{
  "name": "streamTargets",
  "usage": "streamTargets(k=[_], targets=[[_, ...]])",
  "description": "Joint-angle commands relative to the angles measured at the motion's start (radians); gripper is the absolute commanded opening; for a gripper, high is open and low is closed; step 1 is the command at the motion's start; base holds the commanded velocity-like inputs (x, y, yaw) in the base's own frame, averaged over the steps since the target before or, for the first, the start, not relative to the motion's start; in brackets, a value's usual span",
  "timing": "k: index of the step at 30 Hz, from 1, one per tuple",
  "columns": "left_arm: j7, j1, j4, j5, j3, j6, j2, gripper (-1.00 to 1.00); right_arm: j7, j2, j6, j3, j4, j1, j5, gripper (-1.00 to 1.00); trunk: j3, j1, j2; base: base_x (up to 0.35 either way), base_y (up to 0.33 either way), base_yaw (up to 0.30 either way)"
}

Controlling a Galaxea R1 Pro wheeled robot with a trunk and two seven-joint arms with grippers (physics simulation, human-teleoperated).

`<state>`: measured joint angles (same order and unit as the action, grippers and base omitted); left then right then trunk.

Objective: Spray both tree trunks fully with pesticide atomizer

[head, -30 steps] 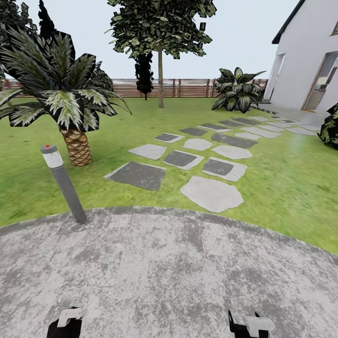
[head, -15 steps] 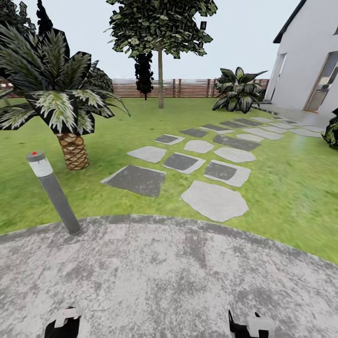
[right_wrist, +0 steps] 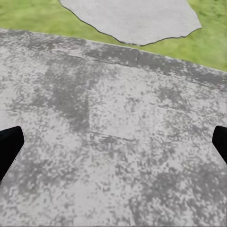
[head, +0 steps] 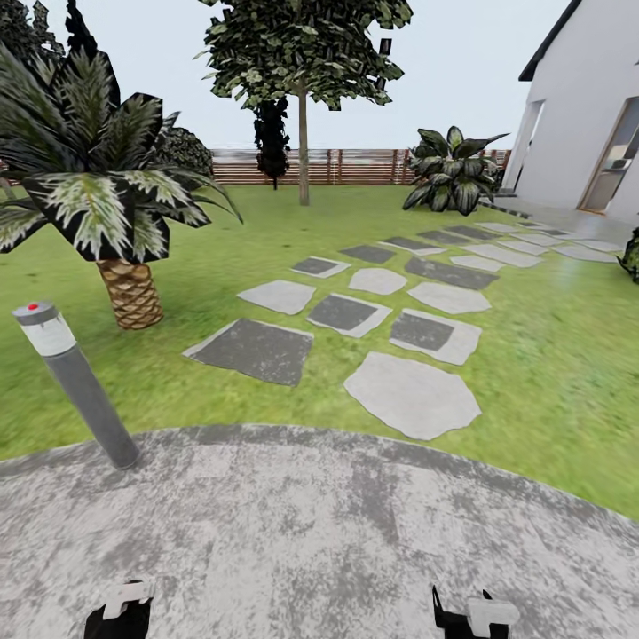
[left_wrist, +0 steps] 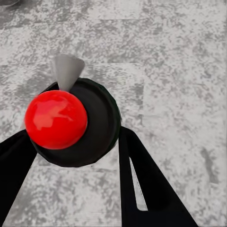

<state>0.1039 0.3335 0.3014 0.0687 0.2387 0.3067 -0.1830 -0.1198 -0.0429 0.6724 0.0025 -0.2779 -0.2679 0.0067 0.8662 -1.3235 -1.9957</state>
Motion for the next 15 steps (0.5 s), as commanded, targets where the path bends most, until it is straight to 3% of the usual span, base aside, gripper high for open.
streamTargets(k=[1, 15], targets=[[0.007, 0.000, -0.001, 0.007, 0.009, 0.003, 0.000, -1.00, -0.003, 0.000, 0.003, 0.000, 0.000, -0.001, 0.001, 1.00, 0.001, 0.000, 0.000, 0.340, 0.000, 0.000], [0.007, 0.001, -0.001, 0.007, 0.008, 0.003, 0.001, -1.00, -0.003, 0.000, 0.003, 0.001, 0.001, -0.001, 0.001, 1.00, 0.001, 0.000, 0.000, 0.340, 0.000, 0.000]])
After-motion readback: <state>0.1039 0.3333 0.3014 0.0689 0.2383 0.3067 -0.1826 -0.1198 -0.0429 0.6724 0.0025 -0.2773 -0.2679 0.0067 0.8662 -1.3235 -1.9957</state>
